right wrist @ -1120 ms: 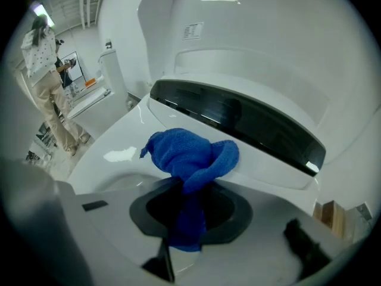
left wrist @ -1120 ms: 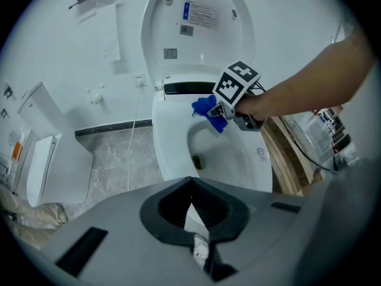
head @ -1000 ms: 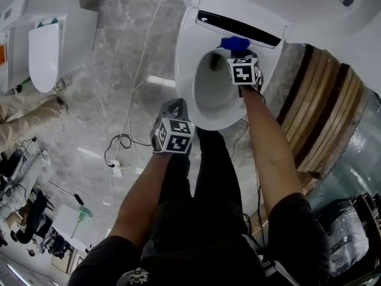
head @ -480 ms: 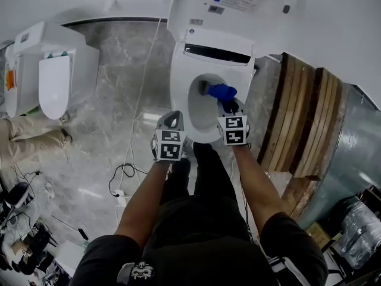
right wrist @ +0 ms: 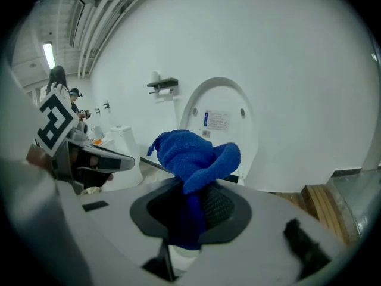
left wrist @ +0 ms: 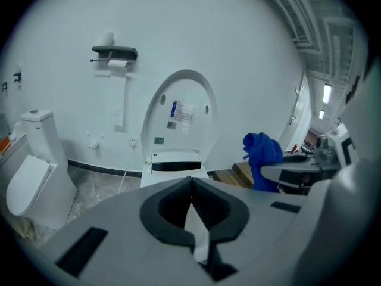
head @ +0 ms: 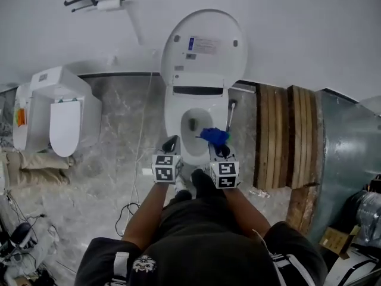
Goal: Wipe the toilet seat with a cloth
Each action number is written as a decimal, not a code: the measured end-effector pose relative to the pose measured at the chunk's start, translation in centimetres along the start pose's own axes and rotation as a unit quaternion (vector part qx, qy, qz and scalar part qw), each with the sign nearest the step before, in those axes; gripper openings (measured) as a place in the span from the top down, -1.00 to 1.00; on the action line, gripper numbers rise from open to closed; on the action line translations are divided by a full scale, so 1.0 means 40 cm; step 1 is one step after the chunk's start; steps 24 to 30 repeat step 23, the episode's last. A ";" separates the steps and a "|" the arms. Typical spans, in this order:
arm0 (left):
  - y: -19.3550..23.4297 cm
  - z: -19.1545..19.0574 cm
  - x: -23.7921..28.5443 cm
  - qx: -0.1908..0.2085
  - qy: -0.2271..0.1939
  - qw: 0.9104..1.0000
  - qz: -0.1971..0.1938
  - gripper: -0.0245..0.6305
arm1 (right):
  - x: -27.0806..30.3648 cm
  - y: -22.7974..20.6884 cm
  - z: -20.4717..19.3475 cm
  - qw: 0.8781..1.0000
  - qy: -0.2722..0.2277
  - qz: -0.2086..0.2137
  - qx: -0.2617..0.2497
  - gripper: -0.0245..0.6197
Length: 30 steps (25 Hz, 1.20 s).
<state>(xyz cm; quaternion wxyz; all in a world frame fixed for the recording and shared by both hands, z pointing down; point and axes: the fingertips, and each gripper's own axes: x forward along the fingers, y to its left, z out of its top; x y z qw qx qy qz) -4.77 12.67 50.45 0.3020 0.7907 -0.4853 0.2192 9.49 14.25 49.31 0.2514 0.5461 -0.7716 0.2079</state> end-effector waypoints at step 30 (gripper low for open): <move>-0.147 0.057 -0.215 0.068 -0.088 0.994 -0.019 0.90 | -0.220 0.058 0.063 0.994 -0.092 -0.026 -0.062 0.68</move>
